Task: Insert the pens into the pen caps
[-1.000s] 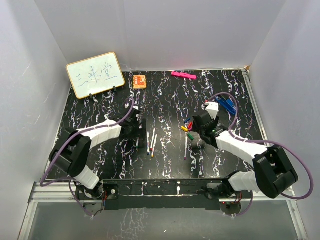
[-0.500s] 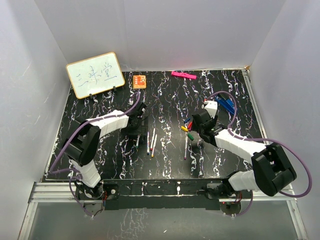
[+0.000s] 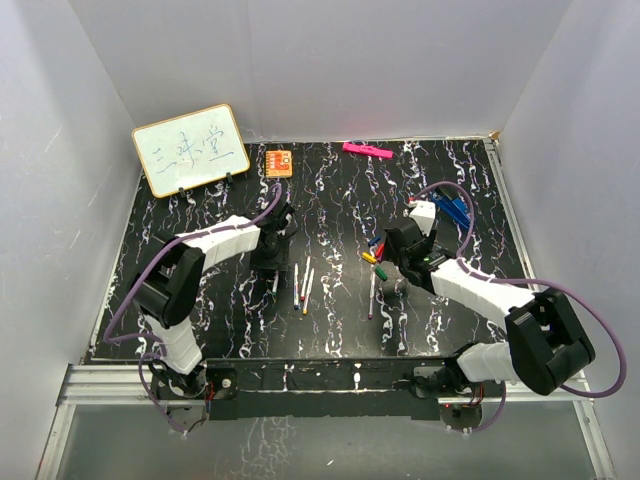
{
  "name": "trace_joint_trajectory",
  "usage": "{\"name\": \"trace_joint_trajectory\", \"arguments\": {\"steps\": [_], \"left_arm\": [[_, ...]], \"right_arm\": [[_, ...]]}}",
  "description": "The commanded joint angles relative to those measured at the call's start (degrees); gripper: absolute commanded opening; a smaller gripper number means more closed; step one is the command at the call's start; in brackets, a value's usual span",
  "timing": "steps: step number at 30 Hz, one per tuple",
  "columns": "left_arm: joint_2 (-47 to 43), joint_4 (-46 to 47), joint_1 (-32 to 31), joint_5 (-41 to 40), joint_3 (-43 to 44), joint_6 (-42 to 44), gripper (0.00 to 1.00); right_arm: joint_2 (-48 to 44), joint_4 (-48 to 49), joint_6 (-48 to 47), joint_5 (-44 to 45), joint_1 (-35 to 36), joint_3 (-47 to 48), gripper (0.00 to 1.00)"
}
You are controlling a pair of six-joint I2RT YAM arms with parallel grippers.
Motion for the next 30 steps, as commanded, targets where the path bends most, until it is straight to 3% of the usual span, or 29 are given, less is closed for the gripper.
{"name": "trace_joint_trajectory", "arguments": {"steps": [1, 10, 18, 26, 30], "left_arm": [[3.99, -4.81, 0.03, 0.40, -2.74, 0.44, 0.45], [7.25, -3.87, 0.06, -0.03, -2.17, 1.26, 0.41], [9.86, -1.86, -0.06, 1.89, -3.52, 0.35, 0.00], [11.10, -1.14, -0.02, 2.81, -3.97, 1.76, 0.00], [9.35, -0.11, -0.07, 2.92, -4.28, 1.75, 0.00]], "right_arm": [[-1.97, 1.97, -0.77, 0.80, -0.25, 2.65, 0.58], [-3.02, 1.79, -0.39, 0.92, -0.26, 2.45, 0.58], [-3.68, 1.62, -0.28, 1.00, -0.25, 2.73, 0.59], [-3.03, 0.96, -2.58, -0.30, -0.25, 2.97, 0.60], [-1.86, -0.60, -3.69, -2.37, -0.27, 2.36, 0.52]]}}
